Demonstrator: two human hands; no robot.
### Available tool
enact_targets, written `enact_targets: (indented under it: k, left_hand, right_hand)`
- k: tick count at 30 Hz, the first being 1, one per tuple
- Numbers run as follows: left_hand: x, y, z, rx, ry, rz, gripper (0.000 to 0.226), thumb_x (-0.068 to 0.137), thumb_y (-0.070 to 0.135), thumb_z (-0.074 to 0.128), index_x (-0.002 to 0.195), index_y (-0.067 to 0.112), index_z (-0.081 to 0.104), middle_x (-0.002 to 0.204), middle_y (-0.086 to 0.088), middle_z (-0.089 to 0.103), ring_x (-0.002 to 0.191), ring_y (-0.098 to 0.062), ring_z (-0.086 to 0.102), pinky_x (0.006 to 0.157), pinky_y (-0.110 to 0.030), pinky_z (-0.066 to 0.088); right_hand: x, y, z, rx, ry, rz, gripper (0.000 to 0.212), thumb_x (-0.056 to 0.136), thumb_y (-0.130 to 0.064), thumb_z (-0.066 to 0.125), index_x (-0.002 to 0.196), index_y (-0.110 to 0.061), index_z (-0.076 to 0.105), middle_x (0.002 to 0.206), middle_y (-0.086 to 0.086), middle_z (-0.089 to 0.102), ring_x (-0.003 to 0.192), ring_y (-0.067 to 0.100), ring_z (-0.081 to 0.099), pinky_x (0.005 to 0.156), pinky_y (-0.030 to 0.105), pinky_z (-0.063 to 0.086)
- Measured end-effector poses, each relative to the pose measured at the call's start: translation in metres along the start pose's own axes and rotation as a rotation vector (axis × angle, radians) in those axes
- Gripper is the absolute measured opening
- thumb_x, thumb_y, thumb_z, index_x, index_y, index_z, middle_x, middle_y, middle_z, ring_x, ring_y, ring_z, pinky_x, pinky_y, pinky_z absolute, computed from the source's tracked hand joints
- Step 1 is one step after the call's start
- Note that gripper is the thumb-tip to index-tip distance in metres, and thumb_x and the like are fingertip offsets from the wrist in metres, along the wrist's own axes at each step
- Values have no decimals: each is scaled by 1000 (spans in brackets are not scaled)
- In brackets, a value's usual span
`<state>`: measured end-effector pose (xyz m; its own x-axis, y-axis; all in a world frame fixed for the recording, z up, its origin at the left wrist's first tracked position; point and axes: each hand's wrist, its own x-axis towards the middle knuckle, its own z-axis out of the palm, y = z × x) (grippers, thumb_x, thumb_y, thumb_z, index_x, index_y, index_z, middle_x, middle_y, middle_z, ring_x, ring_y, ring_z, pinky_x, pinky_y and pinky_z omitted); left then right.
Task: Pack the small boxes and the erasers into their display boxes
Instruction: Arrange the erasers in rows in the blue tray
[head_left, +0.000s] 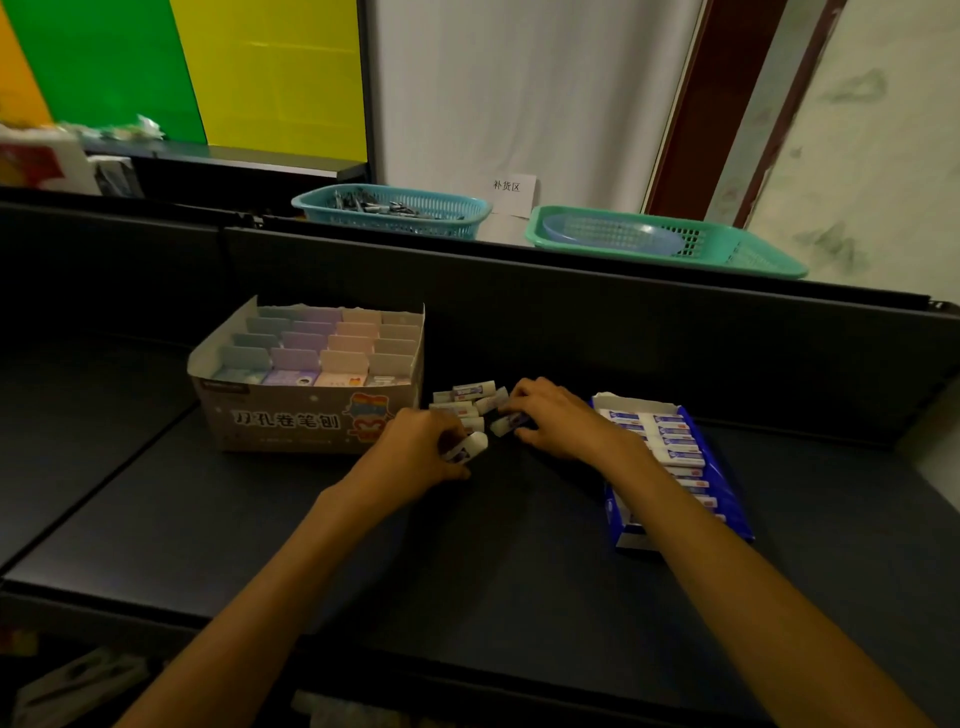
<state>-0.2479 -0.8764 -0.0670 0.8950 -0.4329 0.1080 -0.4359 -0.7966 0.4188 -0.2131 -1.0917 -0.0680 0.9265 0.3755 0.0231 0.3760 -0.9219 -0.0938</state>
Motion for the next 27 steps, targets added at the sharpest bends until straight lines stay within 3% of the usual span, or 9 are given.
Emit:
enact_targets:
  k: [3, 7, 9, 11, 14, 17, 23, 27]
  left_hand:
    - [2, 3, 0, -115, 6, -45, 39, 75, 24, 75, 109, 24, 57, 115, 2, 58, 97, -9, 57, 78, -18, 48]
    - [5, 12, -2, -286, -14, -46, 41, 75, 17, 75, 107, 25, 50, 103, 7, 55, 70, -9, 62, 52, -15, 49]
    - [6, 14, -2, -318, -13, 0, 42, 76, 14, 74, 109, 26, 51, 106, 7, 56, 76, -8, 63, 57, -16, 52]
    - [7, 13, -2, -324, -7, 69, 37, 78, 14, 72, 109, 26, 56, 110, 7, 59, 88, -6, 62, 71, -20, 55]
    - [10, 12, -2, -340, -12, 144, 33, 80, 12, 70, 108, 26, 60, 111, 7, 61, 100, -4, 60, 86, -24, 53]
    - [14, 14, -2, -339, -13, 183, 32, 80, 12, 70, 107, 26, 61, 112, 7, 61, 101, -3, 59, 87, -20, 51]
    - [19, 25, 0, -325, 99, 208, 24, 78, 14, 72, 98, 23, 62, 110, 5, 61, 101, -5, 58, 87, -21, 49]
    - [24, 35, 3, -291, 124, 188, 25, 78, 14, 72, 97, 22, 57, 108, 7, 58, 96, -4, 57, 75, -14, 47]
  right_hand:
    - [-4, 1, 0, -5, 16, -1, 38, 93, -23, 56, 131, -22, 53, 135, 1, 41, 119, 21, 44, 99, 34, 41]
    - [-12, 6, -1, 23, 11, -8, 33, 92, -25, 57, 125, -21, 56, 130, 1, 49, 118, 18, 47, 97, 31, 42]
    - [-16, 8, -3, 79, 18, -5, 29, 92, -26, 58, 120, -22, 57, 125, 0, 53, 114, 16, 50, 94, 32, 44]
    - [-21, 12, -6, 202, 43, 19, 26, 91, -27, 59, 116, -24, 57, 119, -1, 56, 108, 15, 54, 91, 32, 47]
    - [-28, 17, -11, 399, 116, 54, 27, 90, -23, 61, 116, -22, 56, 113, -3, 57, 102, 11, 56, 85, 25, 48]
    - [-37, 23, -16, 545, 155, 42, 33, 88, -18, 64, 120, -23, 55, 111, -10, 56, 102, 1, 53, 81, 14, 44]
    - [-56, 38, -19, 790, 178, 72, 26, 82, -14, 70, 101, -30, 62, 111, -6, 62, 103, 9, 63, 87, 29, 53]
    - [-67, 45, -22, 807, 203, 117, 27, 79, -12, 73, 97, -29, 61, 107, -7, 63, 97, 8, 65, 83, 27, 54]
